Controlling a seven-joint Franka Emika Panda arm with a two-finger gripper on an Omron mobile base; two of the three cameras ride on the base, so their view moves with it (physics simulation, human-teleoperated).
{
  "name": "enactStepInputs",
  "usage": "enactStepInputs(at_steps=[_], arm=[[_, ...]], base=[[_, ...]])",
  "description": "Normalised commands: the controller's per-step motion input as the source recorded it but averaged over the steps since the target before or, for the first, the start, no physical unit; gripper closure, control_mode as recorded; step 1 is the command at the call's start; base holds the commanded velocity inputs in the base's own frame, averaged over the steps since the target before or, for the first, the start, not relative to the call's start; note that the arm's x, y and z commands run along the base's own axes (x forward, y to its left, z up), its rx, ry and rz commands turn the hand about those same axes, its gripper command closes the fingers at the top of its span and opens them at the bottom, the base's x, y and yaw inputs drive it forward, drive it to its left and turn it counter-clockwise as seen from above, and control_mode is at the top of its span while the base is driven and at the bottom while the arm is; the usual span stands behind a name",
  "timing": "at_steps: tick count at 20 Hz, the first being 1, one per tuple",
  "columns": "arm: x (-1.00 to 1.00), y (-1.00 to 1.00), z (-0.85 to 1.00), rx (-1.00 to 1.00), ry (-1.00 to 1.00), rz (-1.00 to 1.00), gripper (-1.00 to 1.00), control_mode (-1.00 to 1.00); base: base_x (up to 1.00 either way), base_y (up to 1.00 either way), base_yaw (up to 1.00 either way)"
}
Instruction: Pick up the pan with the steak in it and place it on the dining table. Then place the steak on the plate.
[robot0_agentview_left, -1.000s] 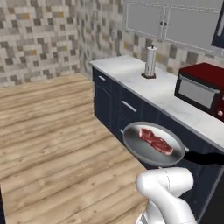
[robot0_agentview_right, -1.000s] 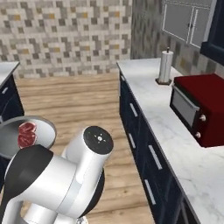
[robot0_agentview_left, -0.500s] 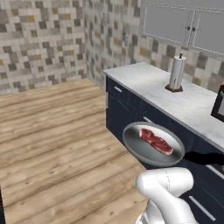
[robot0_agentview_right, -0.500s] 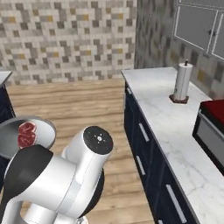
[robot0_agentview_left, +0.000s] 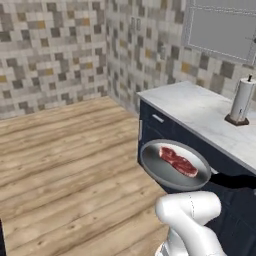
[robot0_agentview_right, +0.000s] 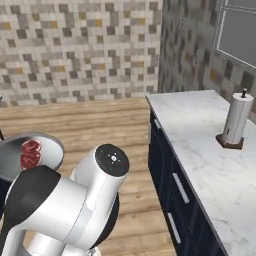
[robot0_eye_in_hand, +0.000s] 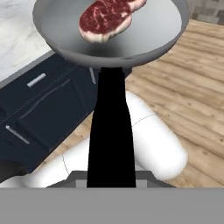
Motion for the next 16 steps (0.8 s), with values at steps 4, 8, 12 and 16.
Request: enactStepInputs(at_steps=[4,8,12,16], arm=[[0.0,0.0,0.0,0.0,0.0,0.0,1.0,1.0],[0.0,0.0,0.0,0.0,0.0,0.0,1.0,1.0],[0.0,0.0,0.0,0.0,0.0,0.0,1.0,1.0],[0.0,0.0,0.0,0.0,0.0,0.0,1.0,1.0]], base=[[1.0,0.28,0.0],[1.0,0.27,0.0],[1.0,0.29,0.0],[1.0,0.28,0.0]])
